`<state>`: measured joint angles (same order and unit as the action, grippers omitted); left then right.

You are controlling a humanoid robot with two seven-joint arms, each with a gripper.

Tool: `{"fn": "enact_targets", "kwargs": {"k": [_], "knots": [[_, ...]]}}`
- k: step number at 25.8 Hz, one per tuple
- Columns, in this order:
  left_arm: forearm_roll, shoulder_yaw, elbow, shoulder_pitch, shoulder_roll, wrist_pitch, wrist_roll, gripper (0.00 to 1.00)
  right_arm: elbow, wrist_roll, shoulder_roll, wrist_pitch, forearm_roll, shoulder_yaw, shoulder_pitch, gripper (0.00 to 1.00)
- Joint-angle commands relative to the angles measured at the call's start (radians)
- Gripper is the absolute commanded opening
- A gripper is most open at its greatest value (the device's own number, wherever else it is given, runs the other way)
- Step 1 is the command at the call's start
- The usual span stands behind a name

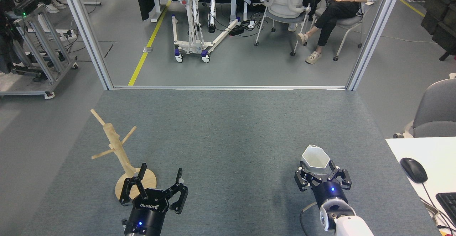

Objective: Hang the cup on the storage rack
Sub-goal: 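Grasp the white hexagonal cup with the right gripper and lift it, then carry the cup with the right gripper toward the left gripper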

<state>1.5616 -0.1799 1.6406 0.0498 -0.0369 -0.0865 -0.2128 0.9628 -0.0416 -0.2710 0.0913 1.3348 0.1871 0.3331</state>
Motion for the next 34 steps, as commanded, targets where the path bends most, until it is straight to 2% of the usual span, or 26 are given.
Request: {"fn": "enact_targets", "kwargs": {"k": [1,8,10,12,14,17,18,20,22,24,26,28,30,34], "knots": [[0.0,0.0,-0.001,0.002,-0.001,-0.001,-0.007,1.0,-0.042,-0.001,0.004,0.001,0.0,0.003,0.035,1.0],[0.0,0.0,0.001,0.01,-0.004,-0.001,-0.007,1.0,-0.116,0.0,0.015,-0.001,0.0,0.012,0.087,0.99],[0.0,0.0,0.001,0.013,-0.006,0.001,-0.007,1.0,-0.122,0.0,0.015,-0.001,0.0,0.015,0.096,0.96],[0.0,0.0,0.001,0.015,-0.006,-0.001,-0.007,1.0,-0.124,0.003,0.016,-0.002,0.0,0.017,0.096,0.84],[0.0,0.0,0.001,0.015,-0.008,-0.001,-0.007,1.0,-0.122,0.005,0.016,-0.002,0.0,0.017,0.096,0.65],[0.0,0.0,0.001,0.015,-0.008,0.001,-0.007,1.0,-0.122,0.003,0.015,-0.004,0.0,0.026,0.096,0.41],[0.0,-0.001,-0.001,0.015,-0.009,0.002,-0.007,1.0,-0.121,0.003,0.015,-0.008,-0.002,0.026,0.096,0.36],[0.0,-0.003,-0.01,0.013,-0.009,0.008,-0.007,1.0,-0.108,0.002,0.01,-0.021,-0.002,0.025,0.096,0.31],[0.0,-0.003,-0.008,0.016,-0.014,0.008,-0.007,1.0,-0.073,0.003,0.006,-0.054,-0.019,0.026,0.089,0.29],[0.0,-0.003,-0.007,0.016,-0.014,0.008,-0.007,1.0,0.005,0.011,-0.013,-0.128,-0.06,0.026,0.08,0.27],[0.0,-0.003,-0.002,0.016,-0.012,0.005,-0.005,1.0,0.088,0.012,-0.076,-0.216,-0.106,0.018,0.052,0.22],[0.0,-0.003,0.002,0.016,-0.012,0.007,-0.007,1.0,0.165,0.012,-0.116,-0.303,-0.151,0.012,0.024,0.2],[0.0,-0.004,0.008,0.015,-0.012,0.011,-0.007,1.0,0.228,0.014,-0.132,-0.355,-0.186,0.012,0.007,0.17],[0.0,-0.004,0.03,0.012,-0.015,0.054,-0.007,1.0,0.356,0.068,-0.137,-0.366,-0.19,0.018,-0.046,0.13]]}}
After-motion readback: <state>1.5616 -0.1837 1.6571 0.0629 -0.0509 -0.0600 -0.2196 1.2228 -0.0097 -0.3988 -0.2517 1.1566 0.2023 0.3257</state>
